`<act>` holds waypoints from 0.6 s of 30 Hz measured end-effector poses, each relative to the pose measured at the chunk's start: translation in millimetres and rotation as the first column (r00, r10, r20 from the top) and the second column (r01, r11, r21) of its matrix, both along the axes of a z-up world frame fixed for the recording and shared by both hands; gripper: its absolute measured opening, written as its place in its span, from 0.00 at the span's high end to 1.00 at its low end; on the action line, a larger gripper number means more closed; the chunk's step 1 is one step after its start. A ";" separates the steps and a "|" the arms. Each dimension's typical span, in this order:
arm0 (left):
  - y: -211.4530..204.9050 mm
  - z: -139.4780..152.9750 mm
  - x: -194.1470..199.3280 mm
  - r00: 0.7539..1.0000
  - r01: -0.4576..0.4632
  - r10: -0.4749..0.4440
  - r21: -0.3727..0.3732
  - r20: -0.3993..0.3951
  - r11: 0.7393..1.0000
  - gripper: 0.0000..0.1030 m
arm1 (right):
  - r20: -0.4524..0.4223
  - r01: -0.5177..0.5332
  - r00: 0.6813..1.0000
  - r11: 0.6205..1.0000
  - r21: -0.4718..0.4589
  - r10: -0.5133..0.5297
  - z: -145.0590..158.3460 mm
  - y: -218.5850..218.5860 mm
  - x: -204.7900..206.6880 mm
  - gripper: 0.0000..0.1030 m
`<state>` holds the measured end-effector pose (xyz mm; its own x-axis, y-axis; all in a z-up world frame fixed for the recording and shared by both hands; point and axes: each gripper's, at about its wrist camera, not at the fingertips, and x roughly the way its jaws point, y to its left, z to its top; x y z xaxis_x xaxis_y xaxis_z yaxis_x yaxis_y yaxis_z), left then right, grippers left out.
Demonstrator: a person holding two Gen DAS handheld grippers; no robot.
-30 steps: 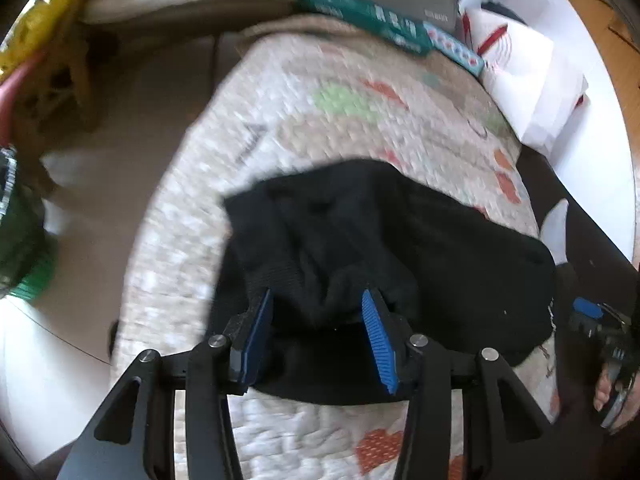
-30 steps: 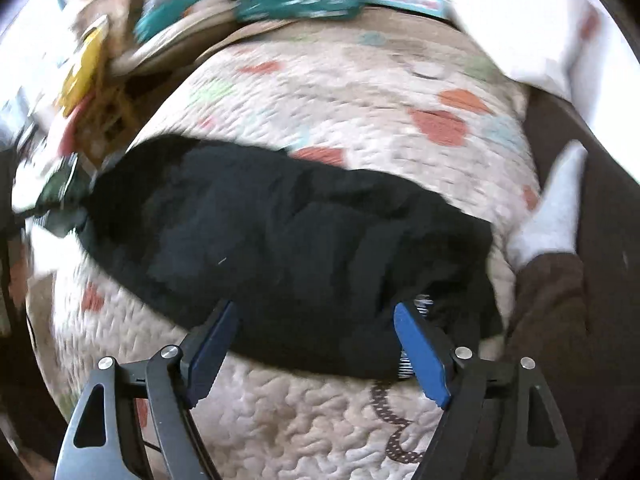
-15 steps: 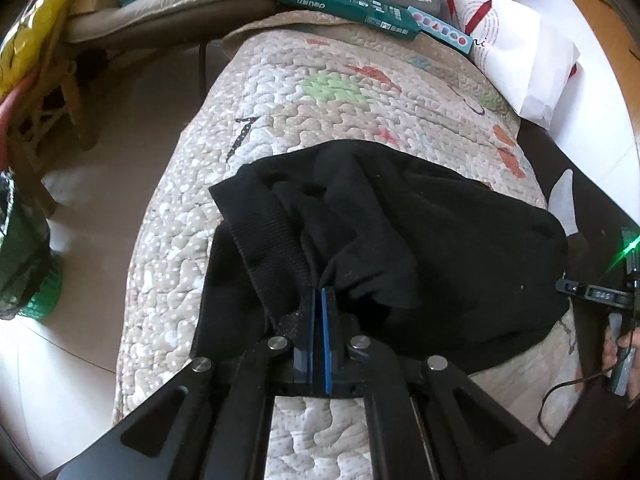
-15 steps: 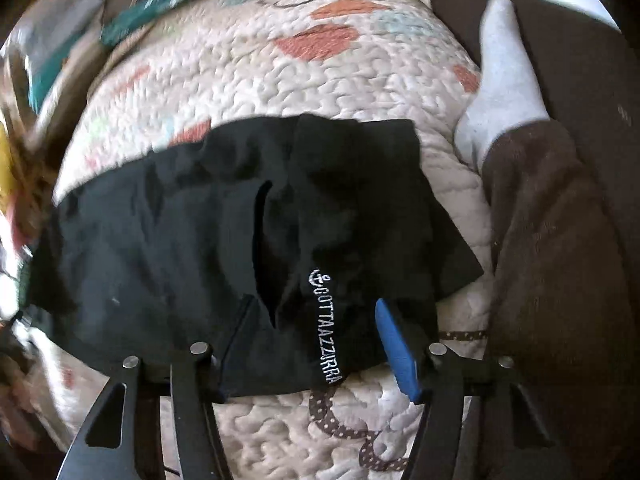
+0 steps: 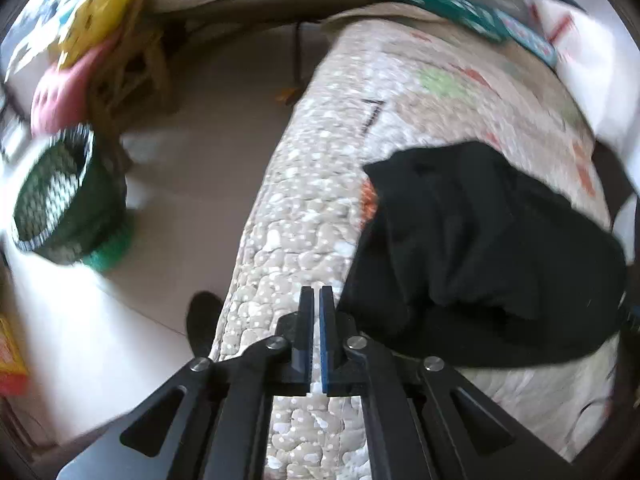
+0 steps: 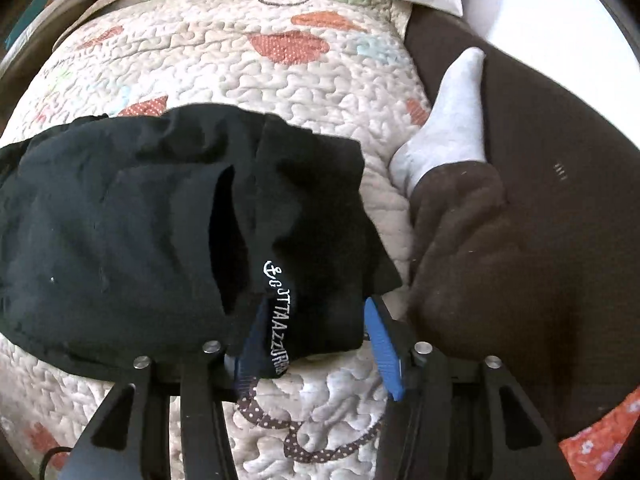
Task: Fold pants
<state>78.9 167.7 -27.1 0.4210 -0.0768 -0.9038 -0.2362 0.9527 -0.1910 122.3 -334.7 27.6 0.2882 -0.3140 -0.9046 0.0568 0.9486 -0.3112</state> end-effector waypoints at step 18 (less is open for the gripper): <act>95.3 38.7 -27.2 0.883 -0.431 0.437 -0.072 0.174 0.899 0.79 | 0.171 -0.901 0.434 0.422 0.101 0.885 -3.7 391.1 -26.6 0.48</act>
